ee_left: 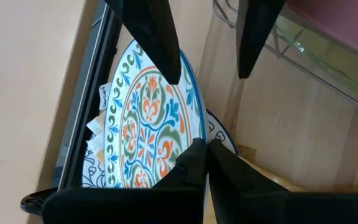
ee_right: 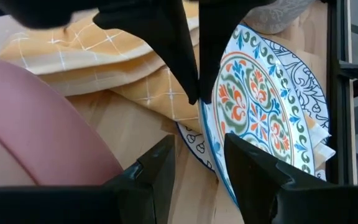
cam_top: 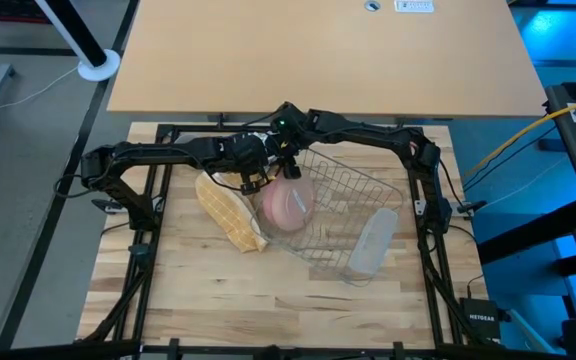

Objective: Sort dishes
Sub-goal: Put the orange patterned white plate into the dish rack

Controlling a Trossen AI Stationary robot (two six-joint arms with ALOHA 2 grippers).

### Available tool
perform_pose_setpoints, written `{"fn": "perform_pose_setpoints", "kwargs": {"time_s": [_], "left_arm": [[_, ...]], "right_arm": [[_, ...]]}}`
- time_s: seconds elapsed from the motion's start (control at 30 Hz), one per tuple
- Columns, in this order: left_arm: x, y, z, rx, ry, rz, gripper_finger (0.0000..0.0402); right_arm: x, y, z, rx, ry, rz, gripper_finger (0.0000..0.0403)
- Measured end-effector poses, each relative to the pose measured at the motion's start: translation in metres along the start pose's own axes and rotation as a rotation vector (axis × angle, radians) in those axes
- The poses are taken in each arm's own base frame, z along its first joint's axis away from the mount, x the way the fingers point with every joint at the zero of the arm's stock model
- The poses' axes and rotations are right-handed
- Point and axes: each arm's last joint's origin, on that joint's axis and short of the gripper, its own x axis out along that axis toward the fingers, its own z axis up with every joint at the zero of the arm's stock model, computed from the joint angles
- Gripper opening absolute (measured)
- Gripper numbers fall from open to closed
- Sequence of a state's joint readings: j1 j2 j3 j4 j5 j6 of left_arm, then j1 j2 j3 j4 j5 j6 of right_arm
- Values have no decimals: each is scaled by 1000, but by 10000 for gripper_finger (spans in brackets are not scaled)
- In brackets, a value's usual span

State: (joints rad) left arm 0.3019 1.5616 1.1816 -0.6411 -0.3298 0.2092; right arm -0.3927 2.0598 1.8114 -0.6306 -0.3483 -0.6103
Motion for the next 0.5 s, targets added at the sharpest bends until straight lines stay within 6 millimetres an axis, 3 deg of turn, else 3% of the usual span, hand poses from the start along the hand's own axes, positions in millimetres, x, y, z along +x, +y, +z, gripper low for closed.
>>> {"fn": "perform_pose_setpoints", "kwargs": {"time_s": [0.2,0.5], "left_arm": [[0,0,0,-2,-1,0,0],[0,-1,-1,8,7,-3,0]], "right_arm": [[-1,-11,2,-13,-50,-85,143],[10,-9,-3,22,-42,-19,143]]}}
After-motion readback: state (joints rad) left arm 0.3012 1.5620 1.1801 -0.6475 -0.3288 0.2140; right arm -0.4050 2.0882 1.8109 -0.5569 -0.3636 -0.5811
